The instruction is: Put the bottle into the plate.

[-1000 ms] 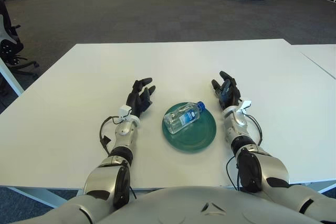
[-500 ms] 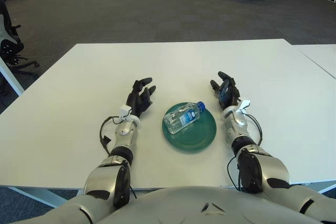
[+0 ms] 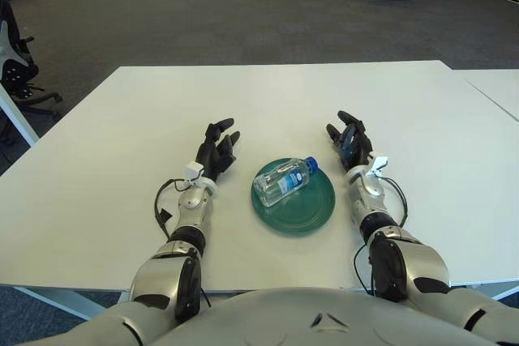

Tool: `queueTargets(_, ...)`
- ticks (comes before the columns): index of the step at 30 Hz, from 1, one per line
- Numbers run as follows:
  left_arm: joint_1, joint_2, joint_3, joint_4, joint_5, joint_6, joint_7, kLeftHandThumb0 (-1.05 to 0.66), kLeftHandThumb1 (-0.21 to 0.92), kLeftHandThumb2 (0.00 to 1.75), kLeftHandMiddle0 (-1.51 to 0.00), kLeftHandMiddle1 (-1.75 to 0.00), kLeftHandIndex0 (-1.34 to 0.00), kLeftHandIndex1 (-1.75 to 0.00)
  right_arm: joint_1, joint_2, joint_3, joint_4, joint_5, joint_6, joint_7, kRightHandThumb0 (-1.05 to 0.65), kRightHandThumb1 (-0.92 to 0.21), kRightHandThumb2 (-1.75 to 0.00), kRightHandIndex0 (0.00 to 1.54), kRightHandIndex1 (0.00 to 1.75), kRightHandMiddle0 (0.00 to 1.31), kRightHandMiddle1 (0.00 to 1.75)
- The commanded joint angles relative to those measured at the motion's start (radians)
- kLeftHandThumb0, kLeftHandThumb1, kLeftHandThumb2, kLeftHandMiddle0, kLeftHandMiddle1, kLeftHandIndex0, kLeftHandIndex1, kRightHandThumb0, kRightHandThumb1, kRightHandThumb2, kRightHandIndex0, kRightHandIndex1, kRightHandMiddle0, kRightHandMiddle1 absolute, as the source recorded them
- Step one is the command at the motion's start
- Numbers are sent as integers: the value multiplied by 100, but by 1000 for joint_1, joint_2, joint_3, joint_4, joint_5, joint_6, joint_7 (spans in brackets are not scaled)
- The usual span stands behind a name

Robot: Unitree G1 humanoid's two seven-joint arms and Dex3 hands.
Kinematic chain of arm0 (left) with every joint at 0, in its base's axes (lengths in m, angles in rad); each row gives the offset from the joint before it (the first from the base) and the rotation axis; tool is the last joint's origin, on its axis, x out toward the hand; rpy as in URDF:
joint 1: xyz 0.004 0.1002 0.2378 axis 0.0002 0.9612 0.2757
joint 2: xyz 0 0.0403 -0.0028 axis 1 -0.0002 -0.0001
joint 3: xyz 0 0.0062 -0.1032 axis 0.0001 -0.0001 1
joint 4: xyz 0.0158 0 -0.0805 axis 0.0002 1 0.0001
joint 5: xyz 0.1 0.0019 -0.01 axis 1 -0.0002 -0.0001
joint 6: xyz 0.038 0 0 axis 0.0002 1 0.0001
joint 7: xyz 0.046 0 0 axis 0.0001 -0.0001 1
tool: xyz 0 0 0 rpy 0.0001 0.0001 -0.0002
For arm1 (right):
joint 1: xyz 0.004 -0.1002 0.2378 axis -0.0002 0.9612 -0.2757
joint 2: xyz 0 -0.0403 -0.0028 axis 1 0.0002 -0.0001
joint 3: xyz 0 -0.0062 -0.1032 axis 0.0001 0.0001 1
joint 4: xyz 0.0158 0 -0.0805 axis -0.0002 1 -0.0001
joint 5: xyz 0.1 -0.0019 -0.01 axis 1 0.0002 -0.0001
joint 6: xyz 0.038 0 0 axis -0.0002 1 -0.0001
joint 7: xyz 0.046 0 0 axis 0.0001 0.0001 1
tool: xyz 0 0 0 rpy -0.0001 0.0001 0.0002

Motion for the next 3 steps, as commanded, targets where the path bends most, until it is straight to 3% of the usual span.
queueTargets(1,56,16,1,18,6,12,11,-75,92,83,-39,-15,0,-83,83,-12,-3,48,-6,44,-17,-76,-92,-94,44,7,0,90)
queueTargets(3,57,17,0,14,6,13,13,-74,92,83,-40,-15,0,-83,84,-13,-1,47,-7,40,-16,-76,-92,-94,44,7,0,90)
